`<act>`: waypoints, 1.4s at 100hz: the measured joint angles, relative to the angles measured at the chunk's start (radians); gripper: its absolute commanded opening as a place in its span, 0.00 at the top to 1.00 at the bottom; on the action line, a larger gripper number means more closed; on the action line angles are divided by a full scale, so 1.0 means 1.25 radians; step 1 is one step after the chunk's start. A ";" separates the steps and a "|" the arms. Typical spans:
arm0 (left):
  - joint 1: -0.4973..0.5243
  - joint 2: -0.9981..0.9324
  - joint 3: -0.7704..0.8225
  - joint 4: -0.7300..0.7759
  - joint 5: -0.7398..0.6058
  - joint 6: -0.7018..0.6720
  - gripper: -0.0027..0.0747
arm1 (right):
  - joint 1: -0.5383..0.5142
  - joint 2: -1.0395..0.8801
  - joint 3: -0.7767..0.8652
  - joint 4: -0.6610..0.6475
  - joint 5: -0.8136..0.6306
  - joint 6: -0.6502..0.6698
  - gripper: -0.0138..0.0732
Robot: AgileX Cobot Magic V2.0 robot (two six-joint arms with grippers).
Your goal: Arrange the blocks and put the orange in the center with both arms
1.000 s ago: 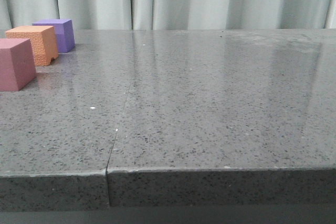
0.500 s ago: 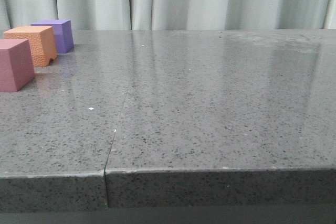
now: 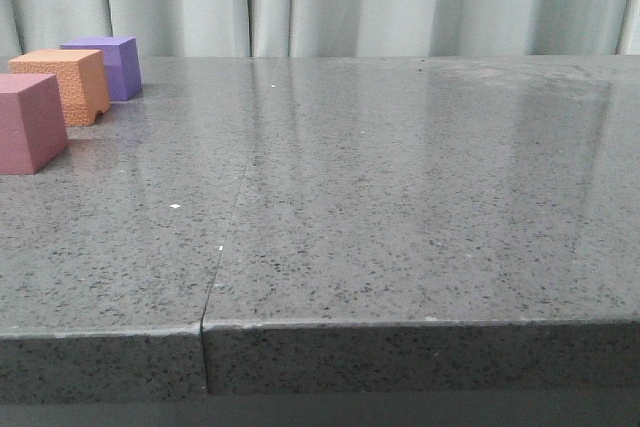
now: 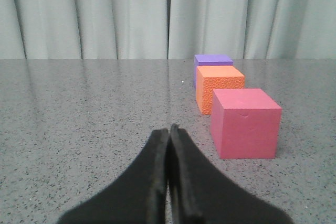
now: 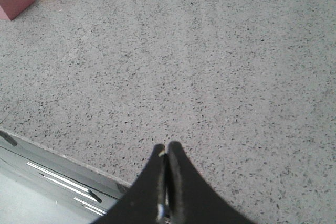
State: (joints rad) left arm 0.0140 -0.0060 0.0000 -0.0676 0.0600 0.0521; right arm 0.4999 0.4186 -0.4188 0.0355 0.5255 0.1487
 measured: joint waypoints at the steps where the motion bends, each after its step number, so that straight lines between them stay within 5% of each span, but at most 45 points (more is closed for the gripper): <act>1: 0.000 0.000 0.000 0.000 0.000 0.000 0.99 | 0.000 0.000 0.000 0.000 0.000 0.000 0.92; 77: 0.000 0.000 0.000 0.000 0.000 0.000 0.99 | -0.004 0.000 0.013 -0.008 -0.038 0.000 0.92; 112: 0.000 0.000 0.000 0.000 0.000 0.000 0.99 | -0.211 -0.090 0.206 -0.028 -0.389 0.000 0.92; 140: 0.000 0.000 0.000 0.000 0.000 0.000 0.99 | -0.345 -0.263 0.338 -0.048 -0.434 0.000 0.92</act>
State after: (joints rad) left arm 0.0140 -0.0060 0.0000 -0.0676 0.0600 0.0521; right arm 0.0682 0.0897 0.0035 -0.0248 -0.0169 0.1487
